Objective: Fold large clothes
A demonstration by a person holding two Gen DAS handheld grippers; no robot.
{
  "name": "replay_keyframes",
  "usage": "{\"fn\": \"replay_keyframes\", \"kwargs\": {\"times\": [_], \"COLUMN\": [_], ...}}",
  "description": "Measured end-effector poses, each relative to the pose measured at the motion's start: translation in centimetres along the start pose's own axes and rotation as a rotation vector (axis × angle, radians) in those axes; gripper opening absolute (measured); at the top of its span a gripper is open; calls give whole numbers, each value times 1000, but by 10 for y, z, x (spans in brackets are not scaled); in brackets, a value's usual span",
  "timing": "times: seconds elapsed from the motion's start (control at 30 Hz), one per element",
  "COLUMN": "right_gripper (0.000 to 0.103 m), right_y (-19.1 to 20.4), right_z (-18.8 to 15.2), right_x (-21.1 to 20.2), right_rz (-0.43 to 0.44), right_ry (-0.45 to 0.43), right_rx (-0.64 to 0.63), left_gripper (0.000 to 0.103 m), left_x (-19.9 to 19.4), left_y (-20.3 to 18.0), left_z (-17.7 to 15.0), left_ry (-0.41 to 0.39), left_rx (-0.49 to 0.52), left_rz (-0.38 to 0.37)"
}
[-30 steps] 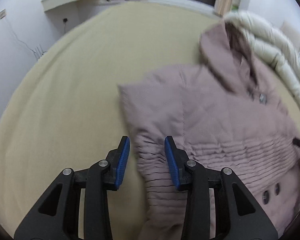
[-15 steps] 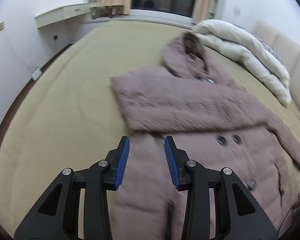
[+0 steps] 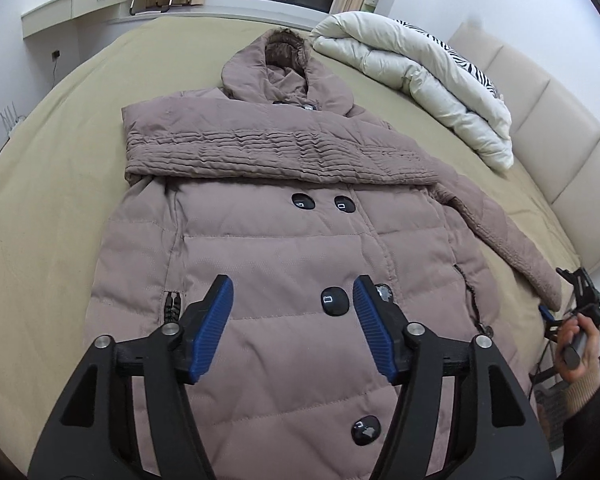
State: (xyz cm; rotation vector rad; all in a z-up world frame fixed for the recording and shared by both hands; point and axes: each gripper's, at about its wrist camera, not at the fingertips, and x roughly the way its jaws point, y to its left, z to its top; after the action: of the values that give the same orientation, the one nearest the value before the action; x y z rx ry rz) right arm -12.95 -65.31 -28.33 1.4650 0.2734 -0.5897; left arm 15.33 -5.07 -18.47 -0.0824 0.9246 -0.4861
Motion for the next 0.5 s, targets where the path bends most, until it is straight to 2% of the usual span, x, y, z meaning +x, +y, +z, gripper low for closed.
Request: {"fn": "replay_keyframes", "kwargs": {"times": [0.03,0.07,0.1,0.17,0.27,0.37,0.4,0.5], "right_gripper": [86,79,58,25,19,19,18,16], "right_y": [2,5,8,27,61,117,137,205], "right_z": [7,13,20,28,27,7,-5,-69], "right_x": [4,4,3,6,-3,-7,-5,3], "right_rz": [-15,-37,-62,-134,-153,-142,-136,-108], "right_ry": [-8,-21,-28,-23,-65,-100,-103,-87], "right_rx": [0,-5,-23,-103,-238,-456,-538,-867], "left_gripper": [64,64,64,64,64,64,64,64], "left_x": [-1,0,-1,0,2,5,5,6], "left_y": [2,7,11,17,23,33,36,37], "left_z": [0,4,6,10,16,21,23,31], "left_ry": [2,5,7,12,17,24,23,23], "left_rx": [-17,-26,-37,-59,-99,-181,-205,-252], "left_rz": [-4,-4,-6,-20,-57,-125,-143,-202]}}
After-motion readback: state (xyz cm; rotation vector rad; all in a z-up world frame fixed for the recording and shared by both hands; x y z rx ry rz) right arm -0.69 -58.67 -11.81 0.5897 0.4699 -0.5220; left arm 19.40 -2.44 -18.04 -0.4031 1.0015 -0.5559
